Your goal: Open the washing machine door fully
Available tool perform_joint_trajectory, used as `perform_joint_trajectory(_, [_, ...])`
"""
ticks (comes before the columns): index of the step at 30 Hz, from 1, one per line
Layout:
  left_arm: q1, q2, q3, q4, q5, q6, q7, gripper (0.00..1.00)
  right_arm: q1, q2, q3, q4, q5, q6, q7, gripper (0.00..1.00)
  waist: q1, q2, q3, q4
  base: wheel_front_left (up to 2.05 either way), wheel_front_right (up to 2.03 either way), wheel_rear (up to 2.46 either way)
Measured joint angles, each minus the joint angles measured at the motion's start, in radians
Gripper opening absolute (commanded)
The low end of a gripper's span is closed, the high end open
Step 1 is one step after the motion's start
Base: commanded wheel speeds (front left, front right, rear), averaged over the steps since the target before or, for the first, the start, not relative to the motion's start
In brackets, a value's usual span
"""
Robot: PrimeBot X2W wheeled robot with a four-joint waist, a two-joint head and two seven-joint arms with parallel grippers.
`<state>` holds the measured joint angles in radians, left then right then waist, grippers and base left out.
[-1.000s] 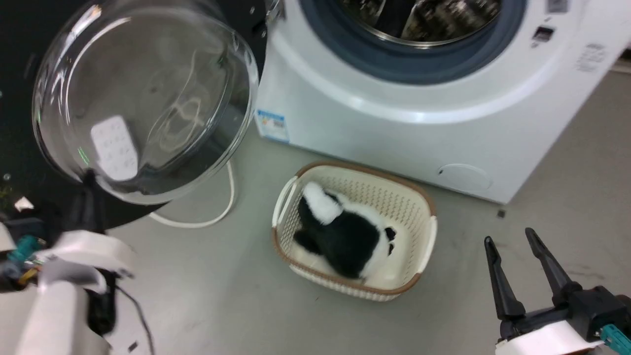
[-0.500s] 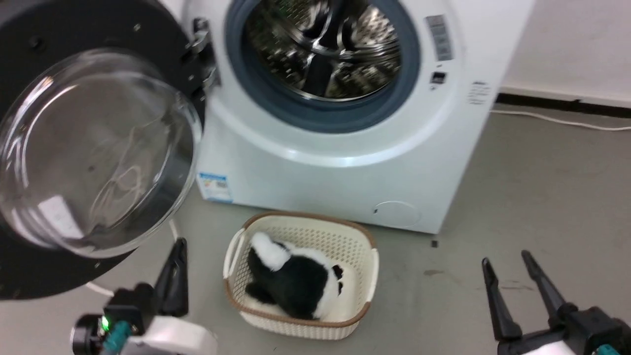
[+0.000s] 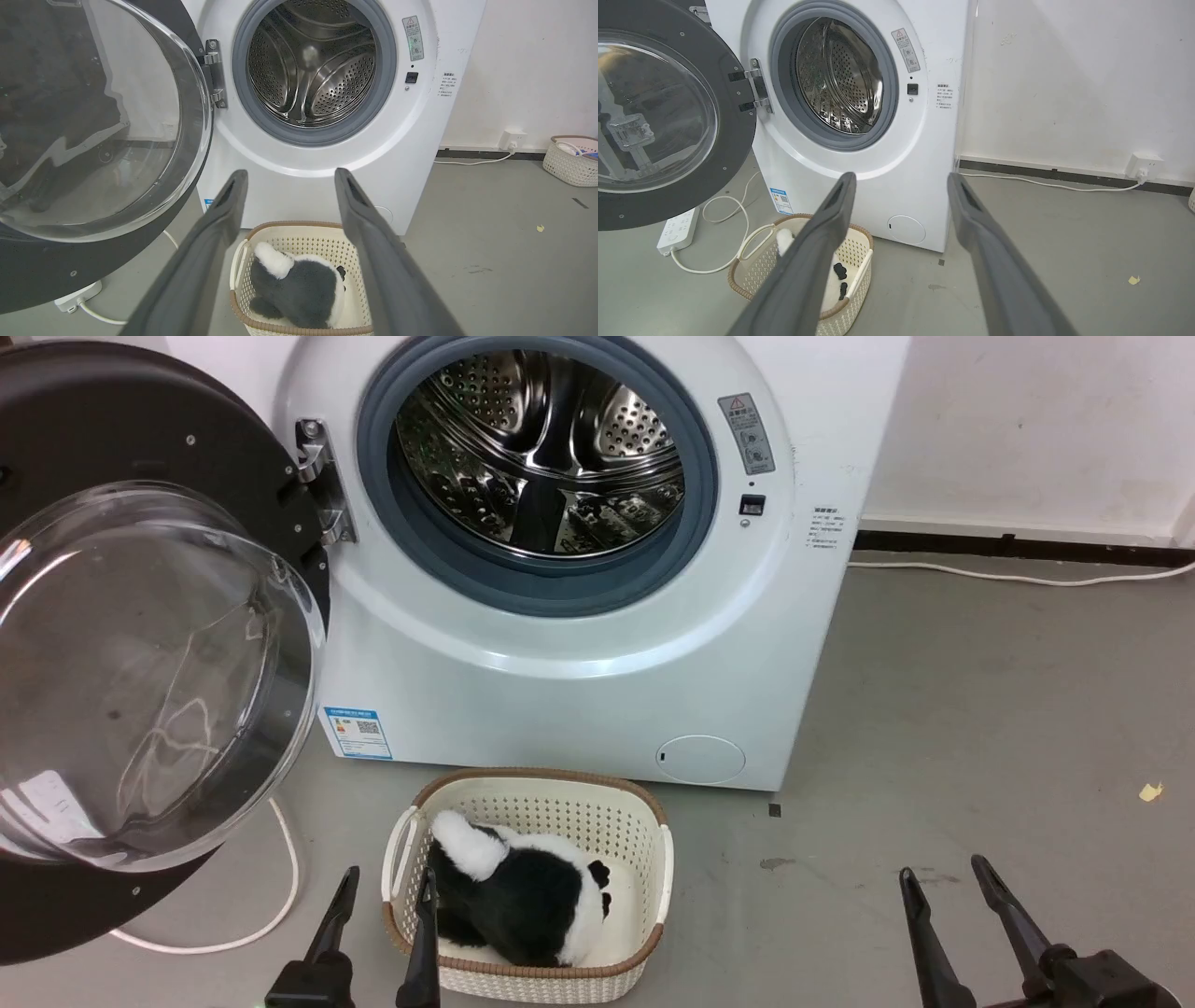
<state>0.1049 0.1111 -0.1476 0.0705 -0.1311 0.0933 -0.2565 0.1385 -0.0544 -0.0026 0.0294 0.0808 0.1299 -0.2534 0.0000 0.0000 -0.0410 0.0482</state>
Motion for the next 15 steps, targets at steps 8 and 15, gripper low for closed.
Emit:
perform_joint_trajectory(8, [0.002,-0.005,-0.002,0.019,0.017,-0.001,0.0,1.0,0.0,0.0,0.002,0.019,0.0,0.0,-0.004,1.0,0.0,0.0,-0.003,-0.013,0.0,0.0,0.0])
perform_joint_trajectory(15, [0.002,-0.008,0.0,0.025,0.024,-0.008,0.0,1.0,0.0,0.0,0.002,0.022,0.002,0.0,-0.004,1.0,0.0,0.0,0.002,-0.016,0.0,0.0,0.0])
